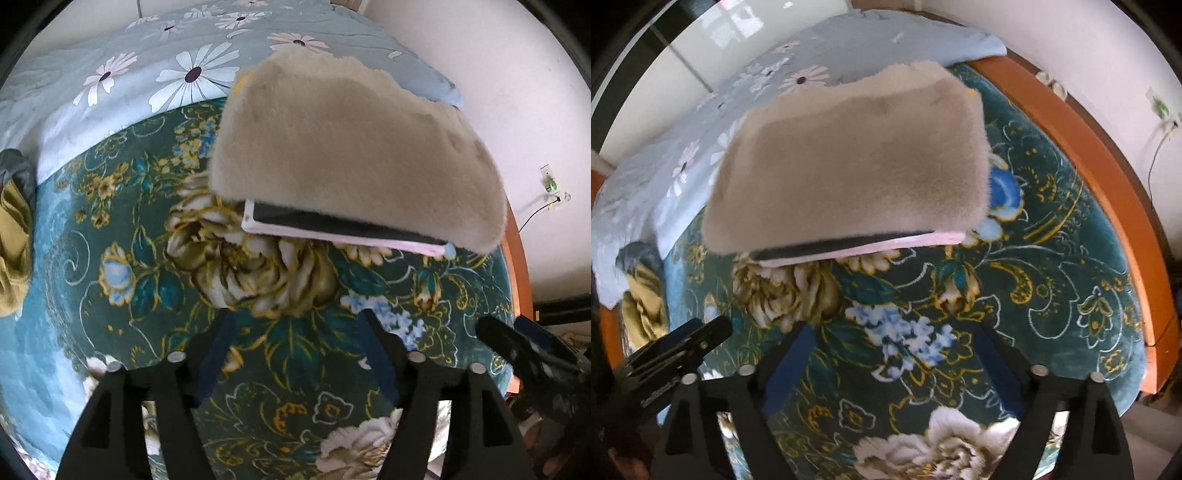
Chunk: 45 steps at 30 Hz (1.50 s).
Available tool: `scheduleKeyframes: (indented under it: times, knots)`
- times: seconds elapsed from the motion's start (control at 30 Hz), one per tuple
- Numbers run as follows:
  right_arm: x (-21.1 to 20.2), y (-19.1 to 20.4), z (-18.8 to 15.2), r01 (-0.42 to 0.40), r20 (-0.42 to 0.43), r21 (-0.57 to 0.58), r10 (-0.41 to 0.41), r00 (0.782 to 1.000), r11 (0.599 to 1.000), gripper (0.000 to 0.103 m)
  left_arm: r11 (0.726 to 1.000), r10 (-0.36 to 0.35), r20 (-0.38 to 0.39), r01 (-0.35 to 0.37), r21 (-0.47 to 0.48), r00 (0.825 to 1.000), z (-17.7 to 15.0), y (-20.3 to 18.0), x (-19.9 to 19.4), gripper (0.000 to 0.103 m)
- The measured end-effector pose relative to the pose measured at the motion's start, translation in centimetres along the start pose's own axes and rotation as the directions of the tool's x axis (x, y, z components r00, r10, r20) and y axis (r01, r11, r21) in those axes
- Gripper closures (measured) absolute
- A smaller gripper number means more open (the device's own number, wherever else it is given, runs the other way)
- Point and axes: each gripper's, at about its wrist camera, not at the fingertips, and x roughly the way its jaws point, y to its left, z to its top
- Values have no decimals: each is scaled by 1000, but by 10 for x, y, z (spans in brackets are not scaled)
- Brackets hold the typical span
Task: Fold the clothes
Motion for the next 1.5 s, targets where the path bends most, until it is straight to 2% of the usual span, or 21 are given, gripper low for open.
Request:
scheduleKeyframes:
  times: [0.2,0.3,0.4,0.5,0.6,0.73,0.9,1.13,1.4,1.5]
  knots:
    - [-8,-4,-8,13,21,-21,-12,1000,1000,0,1000,24,-7,-24,-8,1000,-5,-13,-4,31]
    - [-7,-11,-10,11,31,-28,-10,999,1000,0,996,80,10,-80,-26,997,-5,-20,-7,19]
    - [-4,-23,-6,5,64,-47,-2,998,999,0,975,213,59,-208,-82,975,-6,-29,-7,19]
    - [3,-40,2,-9,91,-97,18,996,995,0,962,236,59,-224,-156,970,-7,-38,-1,19]
    - [11,-56,11,-24,99,-169,41,994,985,0,937,268,63,-245,-249,961,-11,-48,0,19]
    - [21,-77,24,-46,105,-256,75,992,966,0,898,337,78,-296,-326,938,-15,-69,3,19]
    - [33,-98,38,-98,84,-273,126,989,957,0,868,409,17,-383,-317,913,-15,-91,15,19]
    - [51,-111,55,-126,52,-320,150,987,939,0,853,462,-45,-458,-249,886,-5,-111,34,19]
    - [76,-119,72,-149,2,-347,160,987,926,0,835,476,-97,-484,-264,874,14,-123,61,19]
    - [84,-120,78,-153,-11,-367,161,987,917,0,830,469,-108,-480,-286,876,21,-126,69,19]
